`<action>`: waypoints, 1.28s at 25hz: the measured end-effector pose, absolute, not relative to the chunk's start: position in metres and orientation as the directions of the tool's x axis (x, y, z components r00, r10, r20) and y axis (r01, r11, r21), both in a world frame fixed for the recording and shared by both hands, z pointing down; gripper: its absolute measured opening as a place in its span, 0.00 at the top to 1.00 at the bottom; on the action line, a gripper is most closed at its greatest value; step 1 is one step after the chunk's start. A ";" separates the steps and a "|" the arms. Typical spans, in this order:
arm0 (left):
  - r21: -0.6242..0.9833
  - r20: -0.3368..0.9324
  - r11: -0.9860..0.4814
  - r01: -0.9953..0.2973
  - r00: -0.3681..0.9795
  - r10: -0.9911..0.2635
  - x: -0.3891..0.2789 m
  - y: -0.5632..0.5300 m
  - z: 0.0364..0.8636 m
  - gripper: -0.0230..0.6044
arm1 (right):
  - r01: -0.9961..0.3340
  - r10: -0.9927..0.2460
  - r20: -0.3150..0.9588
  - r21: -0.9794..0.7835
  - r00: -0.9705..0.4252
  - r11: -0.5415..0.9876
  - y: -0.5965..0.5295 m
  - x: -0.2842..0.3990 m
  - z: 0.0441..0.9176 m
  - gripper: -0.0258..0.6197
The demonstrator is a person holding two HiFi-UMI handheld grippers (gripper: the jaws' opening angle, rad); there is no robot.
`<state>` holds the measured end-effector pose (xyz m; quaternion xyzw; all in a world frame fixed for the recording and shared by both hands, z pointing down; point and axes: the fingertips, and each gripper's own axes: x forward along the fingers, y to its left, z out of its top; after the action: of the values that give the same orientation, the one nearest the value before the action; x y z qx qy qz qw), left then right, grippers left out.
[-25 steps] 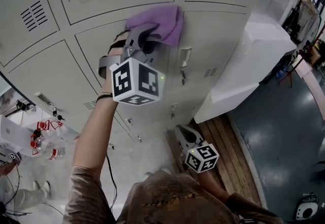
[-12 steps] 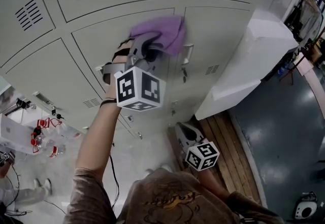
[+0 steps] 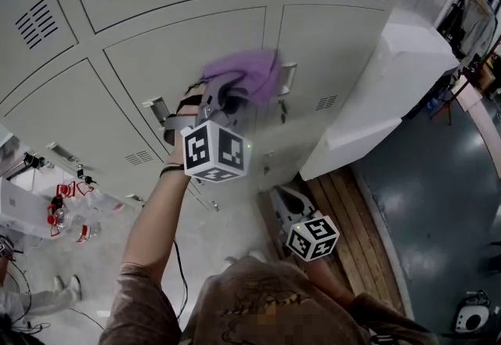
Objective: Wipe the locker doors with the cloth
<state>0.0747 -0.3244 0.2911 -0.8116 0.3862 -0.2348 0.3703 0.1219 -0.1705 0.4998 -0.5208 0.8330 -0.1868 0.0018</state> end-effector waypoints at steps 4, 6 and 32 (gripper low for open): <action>-0.762 0.128 -0.460 -0.456 0.590 -0.797 0.075 -0.324 0.315 0.89 | -0.868 -0.868 0.194 -0.311 -0.457 0.387 -0.171 0.122 0.500 0.96; -0.746 0.139 -0.476 -0.466 0.590 -0.795 0.075 -0.324 0.326 0.89 | -0.869 -0.868 0.197 -0.311 -0.456 0.386 -0.171 0.123 0.501 0.96; -0.591 0.331 -0.617 -0.519 0.542 -0.773 0.073 -0.324 0.472 0.90 | -0.875 -0.866 0.223 -0.307 -0.448 0.374 -0.172 0.130 0.507 0.96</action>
<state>0.0725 -0.3238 0.4716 -0.8508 0.3796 -0.2914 0.2174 0.1296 -0.1719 0.5073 -0.5252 0.8287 -0.1929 -0.0125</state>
